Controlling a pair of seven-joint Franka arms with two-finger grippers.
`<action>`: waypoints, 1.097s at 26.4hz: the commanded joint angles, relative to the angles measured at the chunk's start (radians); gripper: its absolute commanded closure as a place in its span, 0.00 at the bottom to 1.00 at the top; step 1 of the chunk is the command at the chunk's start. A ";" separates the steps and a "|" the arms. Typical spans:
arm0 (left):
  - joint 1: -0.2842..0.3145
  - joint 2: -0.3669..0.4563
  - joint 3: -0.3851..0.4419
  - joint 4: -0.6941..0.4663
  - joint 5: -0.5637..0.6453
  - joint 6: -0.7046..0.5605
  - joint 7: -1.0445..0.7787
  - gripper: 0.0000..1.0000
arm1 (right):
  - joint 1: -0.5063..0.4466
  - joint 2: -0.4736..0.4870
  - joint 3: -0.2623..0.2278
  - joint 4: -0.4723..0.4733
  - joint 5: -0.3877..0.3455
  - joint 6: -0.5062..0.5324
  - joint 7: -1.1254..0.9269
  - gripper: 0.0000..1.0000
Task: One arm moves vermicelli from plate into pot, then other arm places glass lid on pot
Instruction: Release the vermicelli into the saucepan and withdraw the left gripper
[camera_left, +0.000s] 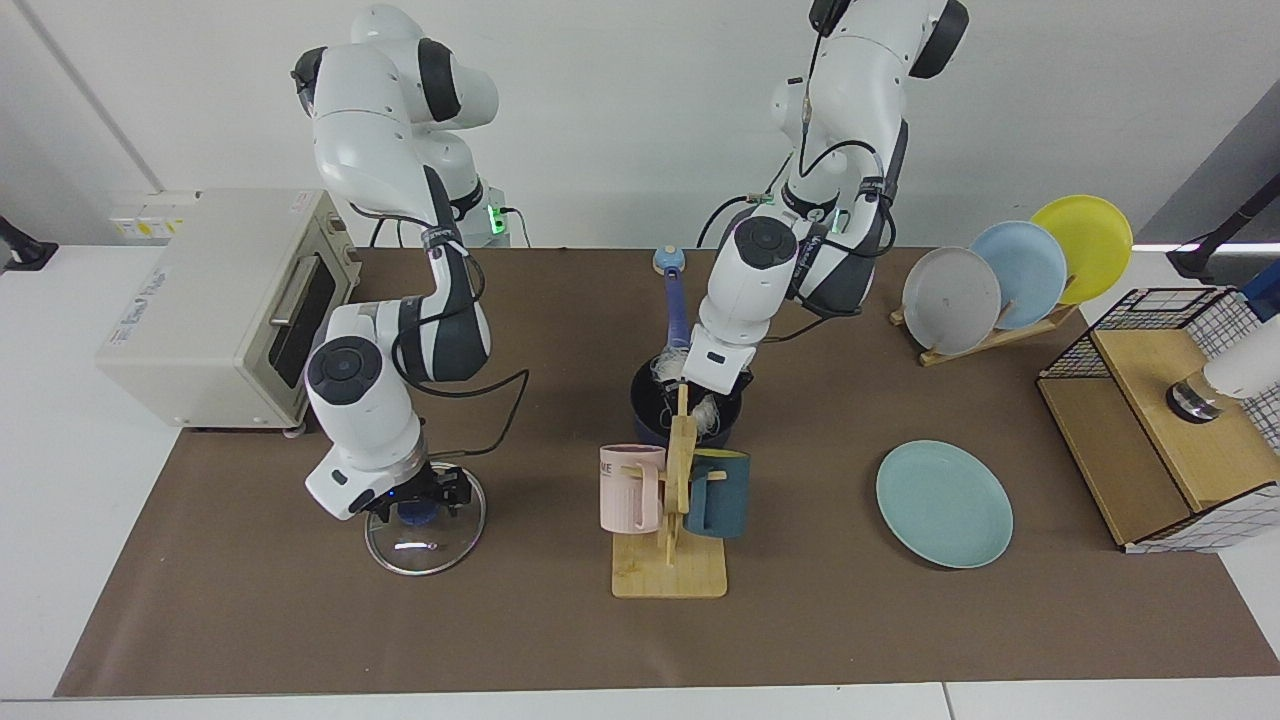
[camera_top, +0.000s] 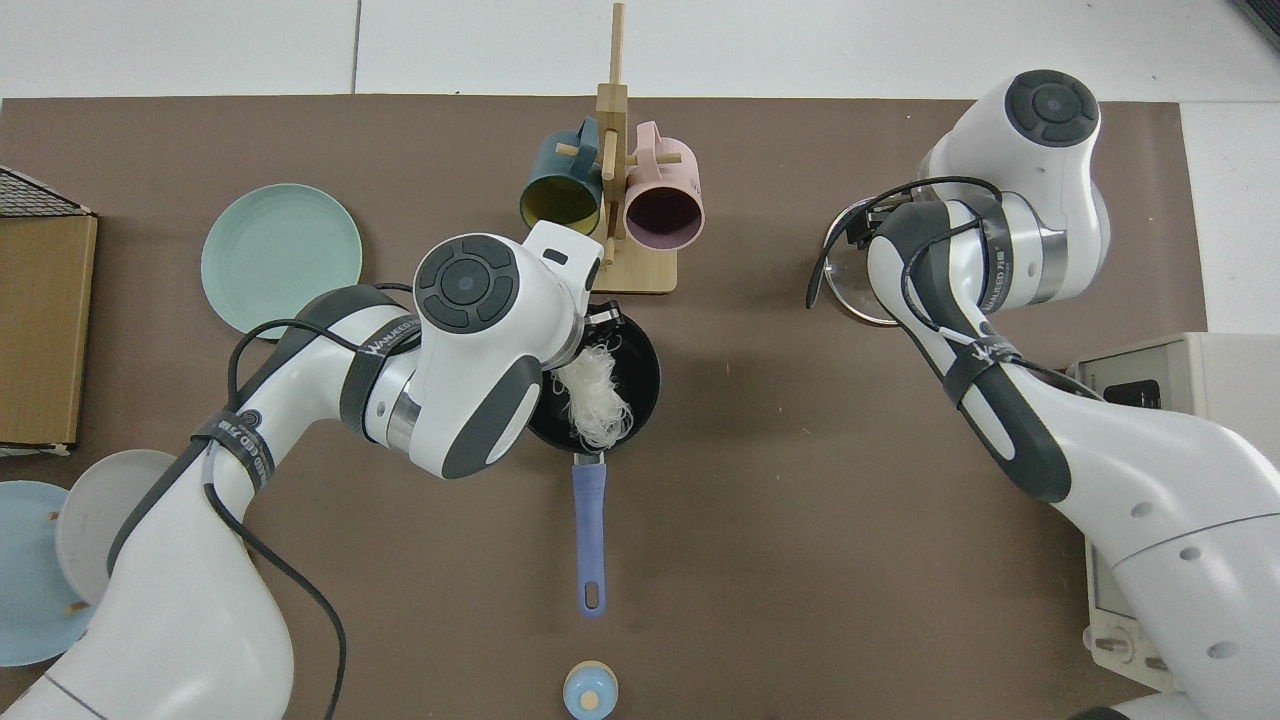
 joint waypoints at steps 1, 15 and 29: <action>0.008 -0.012 0.003 -0.030 0.019 0.030 -0.014 0.00 | -0.012 -0.009 0.009 -0.049 -0.026 0.058 0.021 0.00; 0.028 -0.028 0.043 0.264 0.011 -0.330 0.064 0.00 | -0.012 -0.018 0.011 -0.056 -0.020 0.034 0.021 0.00; 0.075 -0.219 0.334 0.373 0.008 -0.585 0.546 0.00 | -0.025 -0.026 0.011 -0.066 -0.006 0.032 0.018 0.23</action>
